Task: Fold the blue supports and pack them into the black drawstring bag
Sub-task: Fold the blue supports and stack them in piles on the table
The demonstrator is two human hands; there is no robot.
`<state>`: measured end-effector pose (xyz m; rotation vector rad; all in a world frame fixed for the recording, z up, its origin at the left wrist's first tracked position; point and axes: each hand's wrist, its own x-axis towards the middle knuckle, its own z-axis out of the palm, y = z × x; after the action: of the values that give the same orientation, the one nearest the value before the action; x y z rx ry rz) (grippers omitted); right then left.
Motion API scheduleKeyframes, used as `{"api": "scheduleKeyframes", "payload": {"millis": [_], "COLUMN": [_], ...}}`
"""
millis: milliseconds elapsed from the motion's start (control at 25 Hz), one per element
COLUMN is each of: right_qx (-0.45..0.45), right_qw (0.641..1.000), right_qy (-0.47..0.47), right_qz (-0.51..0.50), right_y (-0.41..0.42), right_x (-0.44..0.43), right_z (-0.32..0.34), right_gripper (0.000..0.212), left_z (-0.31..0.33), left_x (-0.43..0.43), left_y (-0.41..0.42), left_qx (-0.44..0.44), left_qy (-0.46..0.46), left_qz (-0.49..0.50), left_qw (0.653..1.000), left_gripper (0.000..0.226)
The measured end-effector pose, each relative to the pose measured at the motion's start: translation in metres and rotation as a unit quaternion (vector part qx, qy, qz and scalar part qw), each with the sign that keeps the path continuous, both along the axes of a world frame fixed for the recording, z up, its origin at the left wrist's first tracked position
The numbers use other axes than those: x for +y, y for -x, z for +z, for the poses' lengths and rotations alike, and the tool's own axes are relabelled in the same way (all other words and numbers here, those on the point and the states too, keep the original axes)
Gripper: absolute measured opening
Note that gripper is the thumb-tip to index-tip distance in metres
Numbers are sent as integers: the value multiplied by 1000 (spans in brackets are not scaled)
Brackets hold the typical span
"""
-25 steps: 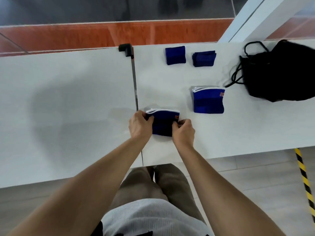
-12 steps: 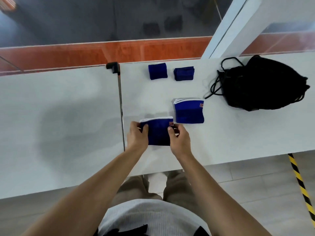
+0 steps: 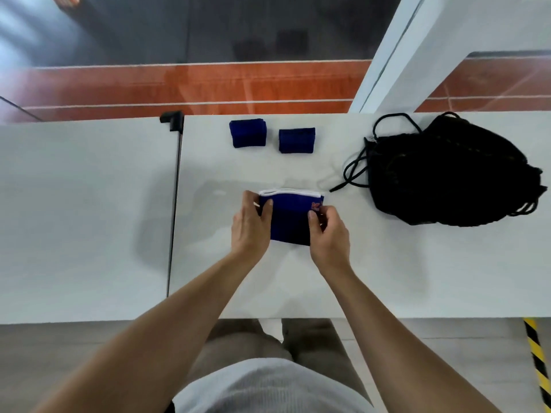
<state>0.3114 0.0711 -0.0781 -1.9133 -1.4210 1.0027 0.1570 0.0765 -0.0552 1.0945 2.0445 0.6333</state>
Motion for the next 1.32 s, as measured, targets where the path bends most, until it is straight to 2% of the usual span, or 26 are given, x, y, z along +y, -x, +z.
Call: {"api": "scheduleKeyframes", "payload": {"millis": [240,440,520,560,640,760,800,920,1080,1160,1320], "right_qx": [-29,-28,-44,-51,-51,-69,-105,-224,-276,-294,-311], "right_qw": [998,998,996,995,993,997,993,953,908,898,900], "right_qy": [52,59,73,84,102,36,-16,-142,-219,-226,-155], "right_qz": [24,0,-5,-8,-19,12,48,143,227,238,265], "right_y": [-23,-26,-27,-26,-25,-23,-24,-25,-34,-37,-39], "right_x": [27,27,28,30,34,33,32,28,20,19,25], "right_z": [-20,-23,-23,-22,-21,-15,-13,-9,-14,-18,-25], "right_gripper": [24,22,22,23,22,6,12,31,45,41,39], "left_z": [-15,-24,-25,-25,-27,-40,-44,-55,-55,-55,-55], "left_x": [27,26,24,22,18,16,14,10,8,11,14], "left_y": [-16,-16,-16,-17,-15,-10,-9,-4,-5,-3,-1], "left_qx": [38,37,24,30,103,292,320,326,299,295,279], "left_qy": [49,34,0,-35,-118,-172,-162,-121,-62,-49,-48], "left_qz": [-14,-20,-24,-42,-125,-252,-274,-316,-345,-355,-356], "left_qw": [998,999,999,998,980,906,892,883,887,886,891], "left_gripper": [21,19,20,30,47,44,46,52,55,56,56]}}
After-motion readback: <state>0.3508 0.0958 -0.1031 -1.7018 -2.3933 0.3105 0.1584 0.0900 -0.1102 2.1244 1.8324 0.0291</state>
